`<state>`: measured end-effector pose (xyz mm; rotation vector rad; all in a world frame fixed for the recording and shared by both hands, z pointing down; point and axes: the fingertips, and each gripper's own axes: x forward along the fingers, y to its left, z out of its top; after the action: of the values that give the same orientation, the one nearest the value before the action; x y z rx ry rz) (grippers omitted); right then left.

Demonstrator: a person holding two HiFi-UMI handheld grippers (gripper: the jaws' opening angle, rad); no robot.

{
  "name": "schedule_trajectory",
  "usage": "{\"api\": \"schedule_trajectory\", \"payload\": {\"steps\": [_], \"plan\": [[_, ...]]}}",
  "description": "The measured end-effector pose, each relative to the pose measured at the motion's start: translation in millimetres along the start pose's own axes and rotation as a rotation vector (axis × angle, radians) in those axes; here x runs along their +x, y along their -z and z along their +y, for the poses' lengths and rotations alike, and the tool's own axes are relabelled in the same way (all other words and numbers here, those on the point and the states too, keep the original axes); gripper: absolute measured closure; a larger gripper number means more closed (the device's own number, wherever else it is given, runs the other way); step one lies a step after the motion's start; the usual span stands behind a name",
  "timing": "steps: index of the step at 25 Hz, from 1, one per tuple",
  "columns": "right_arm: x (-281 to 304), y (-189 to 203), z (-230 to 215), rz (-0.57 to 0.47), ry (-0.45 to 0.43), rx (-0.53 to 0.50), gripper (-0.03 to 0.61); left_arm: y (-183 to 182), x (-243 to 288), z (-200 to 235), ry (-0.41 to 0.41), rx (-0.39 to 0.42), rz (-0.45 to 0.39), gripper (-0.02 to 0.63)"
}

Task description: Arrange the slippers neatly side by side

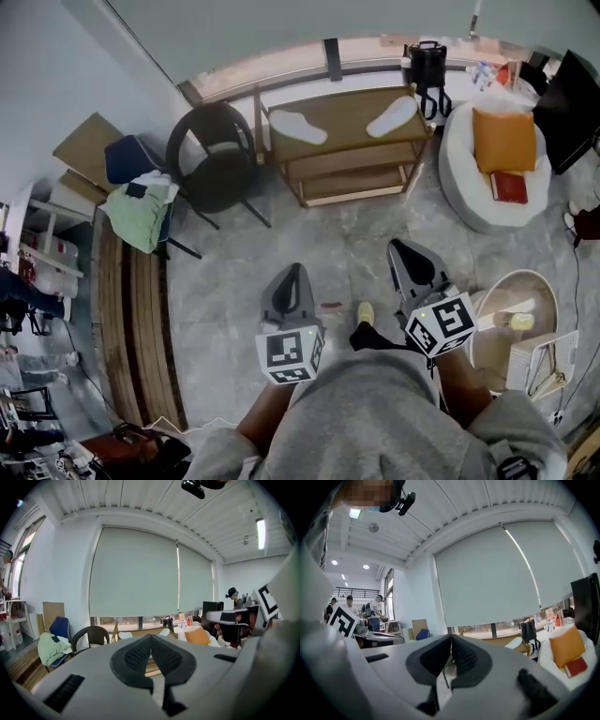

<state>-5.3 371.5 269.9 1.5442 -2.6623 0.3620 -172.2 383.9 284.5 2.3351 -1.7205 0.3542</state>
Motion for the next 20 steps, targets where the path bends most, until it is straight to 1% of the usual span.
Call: {"api": "schedule_trajectory", "payload": {"steps": [5,8,14,20], "plan": [[11,-5,-37,-0.004,-0.01,0.001,0.554,-19,38,-23,0.008,0.018,-0.018,0.6],[20,-10,-56,-0.003,-0.005,0.013,0.552,-24,56,-33,0.017,0.026,-0.015,0.6],[46,-12,-70,0.005,-0.014,0.02,0.554,-24,76,-22,0.004,0.014,0.006,0.6],[65,-10,-78,0.038,0.0,0.013,0.554,-25,96,-6,-0.001,0.0,0.011,0.6]]}}
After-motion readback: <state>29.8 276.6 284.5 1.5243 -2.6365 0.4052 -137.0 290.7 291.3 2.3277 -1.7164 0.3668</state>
